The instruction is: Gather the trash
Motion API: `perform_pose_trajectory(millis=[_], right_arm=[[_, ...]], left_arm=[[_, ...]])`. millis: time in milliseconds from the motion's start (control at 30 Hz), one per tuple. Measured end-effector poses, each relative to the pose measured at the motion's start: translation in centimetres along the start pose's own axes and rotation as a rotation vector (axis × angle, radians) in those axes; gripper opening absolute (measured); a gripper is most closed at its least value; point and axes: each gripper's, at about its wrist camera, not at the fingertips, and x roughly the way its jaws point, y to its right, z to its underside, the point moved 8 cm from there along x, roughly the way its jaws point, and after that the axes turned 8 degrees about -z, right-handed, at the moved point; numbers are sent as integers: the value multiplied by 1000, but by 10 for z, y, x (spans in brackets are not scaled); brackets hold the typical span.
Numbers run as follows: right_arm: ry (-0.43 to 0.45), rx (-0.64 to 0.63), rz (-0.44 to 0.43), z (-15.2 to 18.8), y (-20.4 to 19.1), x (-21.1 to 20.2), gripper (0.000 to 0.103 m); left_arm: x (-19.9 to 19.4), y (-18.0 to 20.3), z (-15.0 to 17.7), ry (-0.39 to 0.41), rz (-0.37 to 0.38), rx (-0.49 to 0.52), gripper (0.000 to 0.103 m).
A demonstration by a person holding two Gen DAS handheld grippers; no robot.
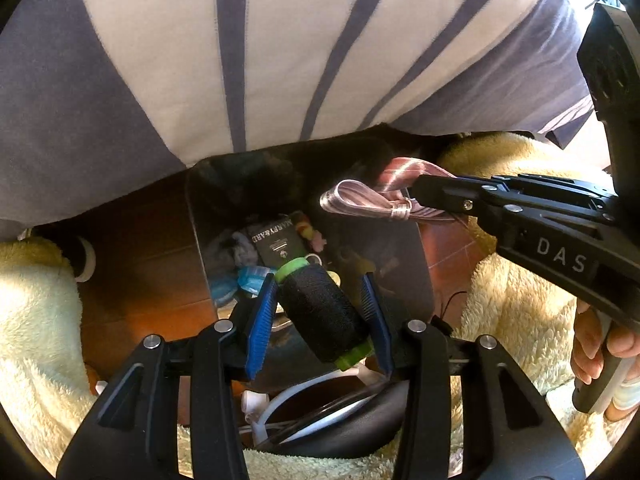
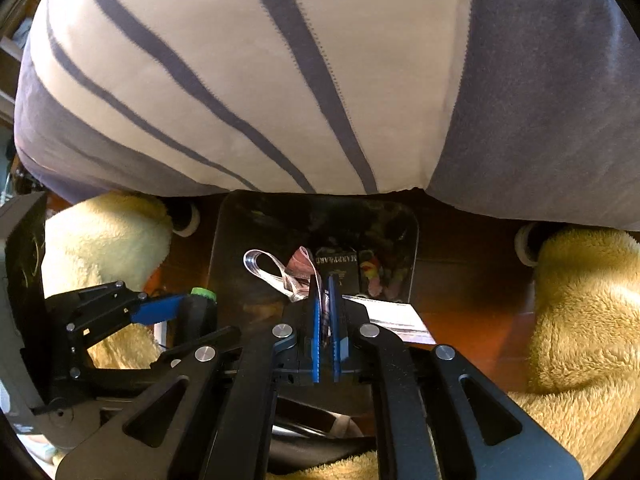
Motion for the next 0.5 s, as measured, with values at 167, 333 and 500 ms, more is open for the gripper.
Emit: perform_pose_trajectory(millis=[167, 333, 500], right_arm=[[14, 18, 7, -12, 4, -7, 20], [64, 40, -2, -16, 9, -24, 53], [156, 42, 12, -22, 7, -55, 84]], left_arm=[[-2, -4, -3, 10, -30, -8, 54], [-19, -15, -7, 63, -75, -31, 71], [-58, -30, -12, 164, -134, -51, 92]])
